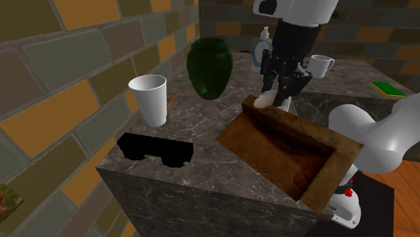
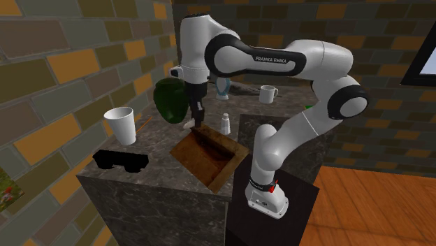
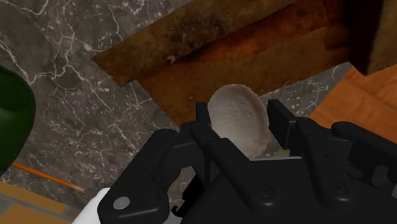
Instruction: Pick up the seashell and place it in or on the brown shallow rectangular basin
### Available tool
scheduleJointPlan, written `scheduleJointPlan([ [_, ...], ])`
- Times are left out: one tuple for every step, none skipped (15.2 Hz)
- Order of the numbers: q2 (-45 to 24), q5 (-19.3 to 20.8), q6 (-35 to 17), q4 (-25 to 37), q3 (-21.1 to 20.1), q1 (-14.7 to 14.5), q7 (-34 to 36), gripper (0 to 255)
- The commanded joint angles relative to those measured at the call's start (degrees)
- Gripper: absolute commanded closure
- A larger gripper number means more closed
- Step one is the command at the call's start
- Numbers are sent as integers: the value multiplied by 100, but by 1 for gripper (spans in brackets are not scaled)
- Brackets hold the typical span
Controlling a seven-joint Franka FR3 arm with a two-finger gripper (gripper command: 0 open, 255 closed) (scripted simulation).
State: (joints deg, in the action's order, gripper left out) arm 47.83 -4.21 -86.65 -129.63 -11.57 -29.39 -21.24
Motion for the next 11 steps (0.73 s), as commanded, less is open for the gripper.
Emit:
scheduleJointPlan([
  [438,-44,258,-183,20,-74,22,255],
  [654,-62,385,-272,32,-108,28,255],
  [982,-87,594,-394,49,-162,43,255],
  [1022,-96,535,-494,42,-171,45,255],
  [1062,-105,476,-593,35,-179,47,255],
  [1101,-114,417,-691,27,-186,49,255],
  [1140,-124,358,-788,19,-194,51,255],
  [1178,-134,299,-885,11,-202,53,255],
  [1215,-144,241,-981,2,-209,55,255],
  [1251,-155,182,-1076,-7,-217,57,255],
  [1287,-166,123,-1171,-16,-225,59,255],
])
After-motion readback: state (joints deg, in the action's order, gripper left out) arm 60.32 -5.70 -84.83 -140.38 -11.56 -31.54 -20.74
